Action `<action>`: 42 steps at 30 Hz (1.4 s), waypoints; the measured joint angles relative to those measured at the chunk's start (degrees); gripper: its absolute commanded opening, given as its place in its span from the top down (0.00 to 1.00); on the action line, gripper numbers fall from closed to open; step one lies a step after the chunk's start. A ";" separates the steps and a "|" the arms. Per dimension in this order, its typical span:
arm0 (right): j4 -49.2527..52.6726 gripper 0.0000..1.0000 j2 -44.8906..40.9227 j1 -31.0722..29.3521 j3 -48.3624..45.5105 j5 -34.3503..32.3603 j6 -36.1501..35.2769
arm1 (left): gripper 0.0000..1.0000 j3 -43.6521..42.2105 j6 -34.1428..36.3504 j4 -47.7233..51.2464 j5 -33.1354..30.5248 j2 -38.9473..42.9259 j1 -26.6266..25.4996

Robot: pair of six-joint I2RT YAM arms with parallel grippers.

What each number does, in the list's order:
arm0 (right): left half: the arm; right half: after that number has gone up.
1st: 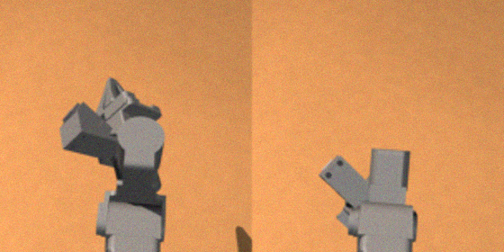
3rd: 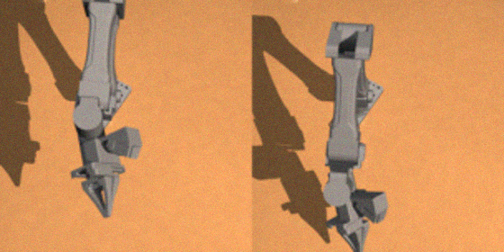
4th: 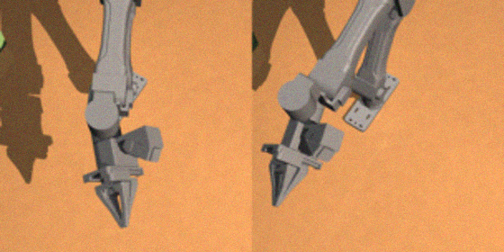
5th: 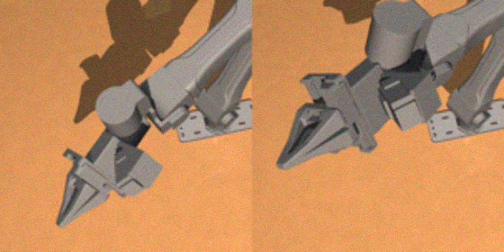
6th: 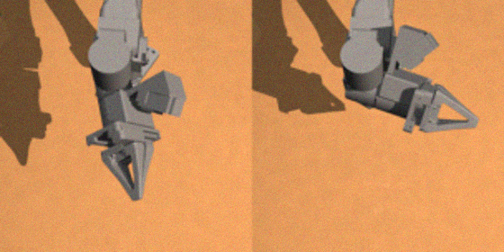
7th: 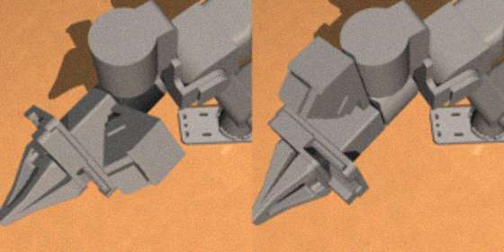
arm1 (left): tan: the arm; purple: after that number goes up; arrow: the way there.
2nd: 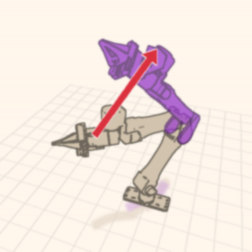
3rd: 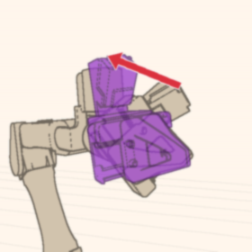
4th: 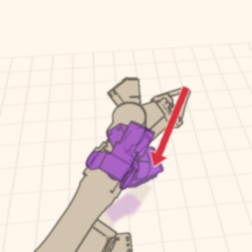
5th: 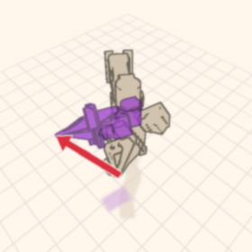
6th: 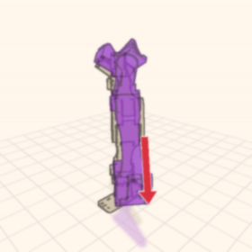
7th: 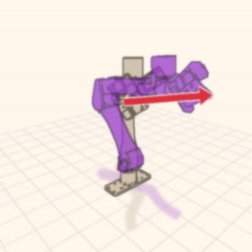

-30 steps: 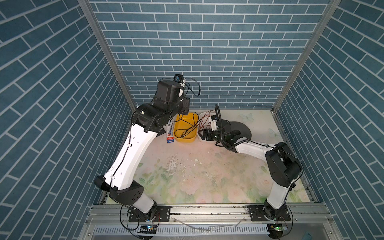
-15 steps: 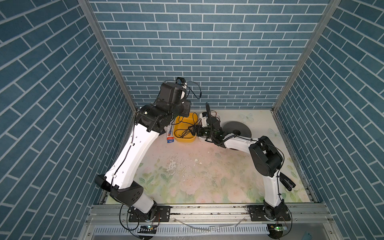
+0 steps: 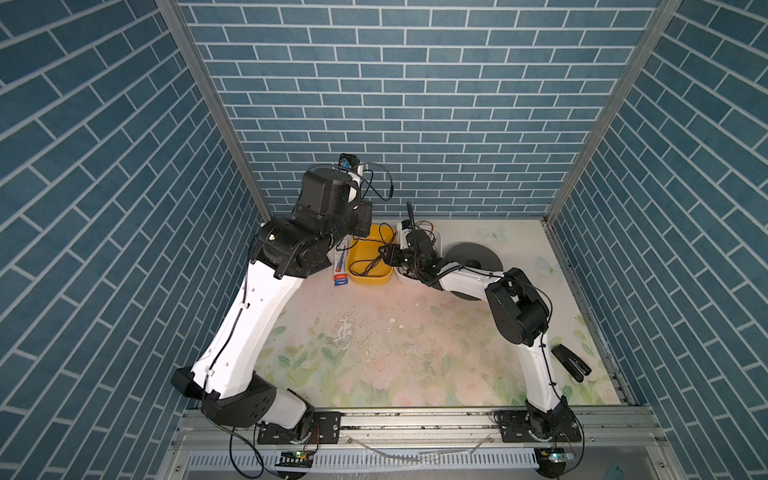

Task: Wrap the cables

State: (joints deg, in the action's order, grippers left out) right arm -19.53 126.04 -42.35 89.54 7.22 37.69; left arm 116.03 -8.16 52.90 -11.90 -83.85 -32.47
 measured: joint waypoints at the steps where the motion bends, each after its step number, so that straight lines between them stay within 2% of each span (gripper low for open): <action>1: 0.31 0.87 0.07 0.00 0.07 -0.20 -0.02 | 1.00 -0.70 -0.02 0.00 -0.11 0.46 0.00; 5: 0.90 0.99 0.09 0.00 0.20 -0.42 -0.68 | 1.00 -2.80 -0.02 -0.02 -0.63 1.99 -0.04; 16: -0.55 1.00 -2.73 -0.02 0.02 1.09 -3.56 | 1.00 -8.76 -0.02 -1.36 -2.69 7.13 -0.07; 21: -0.66 1.00 -11.69 -0.24 -3.50 2.21 -6.14 | 1.00 -13.31 -0.42 -2.27 -3.74 10.62 -0.09; 28: 1.29 1.00 -28.63 -2.38 -10.71 1.95 -10.99 | 1.00 -17.81 -1.99 -3.50 -3.63 15.06 -0.09; 35: 9.35 1.00 -43.78 -6.29 -16.26 -2.34 -15.58 | 1.00 -19.43 -4.00 -3.30 -2.14 19.34 -0.09; 42: 20.70 1.00 -56.15 -8.13 -22.53 -7.98 -15.45 | 1.00 -24.85 -6.27 -3.04 1.92 23.21 -0.09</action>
State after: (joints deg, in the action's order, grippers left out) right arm 1.17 69.89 -50.48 67.00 -0.75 22.24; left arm 91.18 -14.44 49.87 -9.98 -60.64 -32.56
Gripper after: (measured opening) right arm 0.068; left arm 0.074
